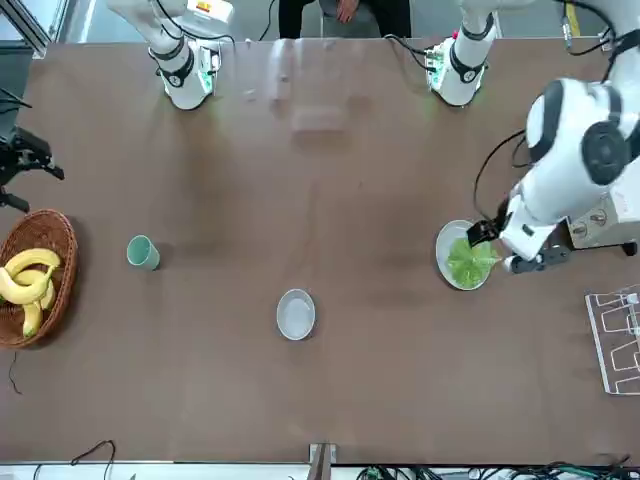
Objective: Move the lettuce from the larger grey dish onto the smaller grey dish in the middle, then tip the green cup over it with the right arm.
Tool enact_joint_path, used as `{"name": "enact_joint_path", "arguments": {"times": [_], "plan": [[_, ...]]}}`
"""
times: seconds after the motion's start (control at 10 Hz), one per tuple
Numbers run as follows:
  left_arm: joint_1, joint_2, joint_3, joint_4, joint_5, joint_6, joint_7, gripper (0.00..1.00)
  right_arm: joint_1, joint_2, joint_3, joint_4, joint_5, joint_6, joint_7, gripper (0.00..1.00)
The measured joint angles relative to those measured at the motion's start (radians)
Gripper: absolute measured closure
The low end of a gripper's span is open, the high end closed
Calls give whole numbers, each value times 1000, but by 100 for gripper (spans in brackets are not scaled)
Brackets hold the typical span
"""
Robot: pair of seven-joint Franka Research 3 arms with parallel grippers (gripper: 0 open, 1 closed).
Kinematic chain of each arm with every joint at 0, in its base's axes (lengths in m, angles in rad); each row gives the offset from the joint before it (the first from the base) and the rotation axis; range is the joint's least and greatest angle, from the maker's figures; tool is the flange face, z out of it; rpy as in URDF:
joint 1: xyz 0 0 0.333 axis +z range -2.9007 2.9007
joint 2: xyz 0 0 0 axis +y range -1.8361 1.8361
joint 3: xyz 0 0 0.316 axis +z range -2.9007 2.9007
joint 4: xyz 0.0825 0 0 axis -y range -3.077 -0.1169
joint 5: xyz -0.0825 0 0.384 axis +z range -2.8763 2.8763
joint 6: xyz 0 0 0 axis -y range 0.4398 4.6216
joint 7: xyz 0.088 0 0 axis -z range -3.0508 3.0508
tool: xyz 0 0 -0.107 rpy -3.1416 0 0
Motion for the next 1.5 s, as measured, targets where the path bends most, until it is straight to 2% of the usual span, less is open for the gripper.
{"name": "enact_joint_path", "arguments": {"times": [0.2, 0.5, 0.6, 0.8, 0.9, 1.1, 1.2, 1.3, 1.5], "plan": [[6, 15, -1, -104, 0, 106, -70, 1, -70, 42, -1, -54, 106, 29, -265, 0], [20, 57, 8, -280, 0, 361, -85, 1, -193, 163, 0, -95, 280, 28, -711, 0], [38, 77, 11, -311, 11, 395, -87, 1, -231, 209, 1, -106, 330, 22, -843, 0], [108, 105, 11, -317, 65, 408, -87, 4, -297, 308, 19, -121, 384, 22, -1062, 0], [122, 120, 12, -318, 74, 429, -87, 5, -353, 359, 67, -122, 390, 27, -1147, 0], [121, 174, 12, -318, 77, 497, -87, 11, -520, 451, 236, -122, 392, 65, -1268, 0], [121, 196, 12, -317, 90, 515, -87, 15, -580, 484, 291, -121, 392, 75, -1321, 0], [121, 211, 12, -315, 114, 520, -88, 29, -602, 506, 306, -120, 392, 76, -1366, 0], [121, 232, 14, -305, 158, 520, -114, 30, -613, 558, 313, -120, 392, 95, -1442, 0]]}}
